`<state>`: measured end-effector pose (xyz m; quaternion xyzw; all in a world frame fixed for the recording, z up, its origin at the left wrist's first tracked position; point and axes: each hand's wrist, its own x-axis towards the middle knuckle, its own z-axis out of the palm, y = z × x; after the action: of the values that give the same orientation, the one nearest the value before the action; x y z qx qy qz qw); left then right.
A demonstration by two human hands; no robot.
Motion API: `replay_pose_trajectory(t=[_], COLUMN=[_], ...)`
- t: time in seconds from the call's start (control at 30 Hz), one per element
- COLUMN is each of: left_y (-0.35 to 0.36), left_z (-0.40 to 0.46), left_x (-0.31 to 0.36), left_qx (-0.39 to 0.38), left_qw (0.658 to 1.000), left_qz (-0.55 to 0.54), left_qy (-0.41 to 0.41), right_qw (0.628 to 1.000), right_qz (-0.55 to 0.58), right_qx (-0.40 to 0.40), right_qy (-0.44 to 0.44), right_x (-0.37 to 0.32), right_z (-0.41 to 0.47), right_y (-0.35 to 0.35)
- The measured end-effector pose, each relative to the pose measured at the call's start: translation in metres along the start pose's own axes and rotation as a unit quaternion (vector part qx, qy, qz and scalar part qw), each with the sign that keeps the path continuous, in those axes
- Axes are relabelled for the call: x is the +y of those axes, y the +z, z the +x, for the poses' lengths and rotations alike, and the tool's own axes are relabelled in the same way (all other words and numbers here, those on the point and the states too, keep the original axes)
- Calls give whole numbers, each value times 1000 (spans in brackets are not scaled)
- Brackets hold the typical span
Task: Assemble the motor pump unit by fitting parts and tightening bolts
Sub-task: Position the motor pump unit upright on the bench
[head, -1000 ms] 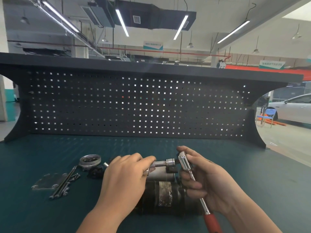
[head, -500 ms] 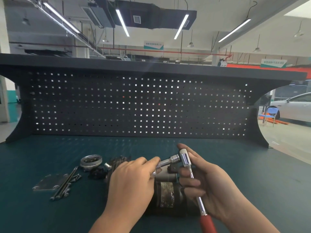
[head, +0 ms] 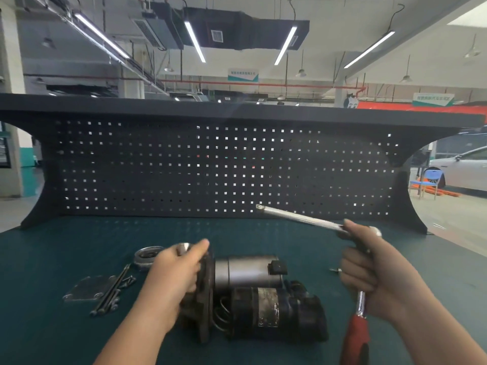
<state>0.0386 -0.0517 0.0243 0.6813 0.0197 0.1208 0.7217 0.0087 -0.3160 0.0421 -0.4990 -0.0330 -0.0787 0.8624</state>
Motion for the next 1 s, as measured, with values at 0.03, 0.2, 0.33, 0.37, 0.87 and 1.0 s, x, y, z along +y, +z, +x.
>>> replay_pose_trajectory(t=[0.03,0.2,0.33,0.37,0.87,1.0], left_y=[3,14,16,17,14,16], left_z=[0,-6,-16,-18,-14,-15], left_x=[-1,-8,-3,-1,-3,-3], left_qx=[-58,-115,-116,-125,-156,-167], left_qw=[994,978,932,929,907,901], left_qz=[-65,101,190,183,240,252], left_qy=[-62,141,287,296,309,313], right_qw=[1000,986,975,972,963,963], right_qz=[-11,-124,-177,-190,-226,-230], right_qx=[-7,-12,0,3,4,-3], right_qy=[-17,-108,-134,-137,-145,-141], right_x=[-3,-9,-12,-12,-8,-6], right_z=[0,-1,-3,-3,-1,0], right_y=[-2,-7,-8,-8,-10,-9])
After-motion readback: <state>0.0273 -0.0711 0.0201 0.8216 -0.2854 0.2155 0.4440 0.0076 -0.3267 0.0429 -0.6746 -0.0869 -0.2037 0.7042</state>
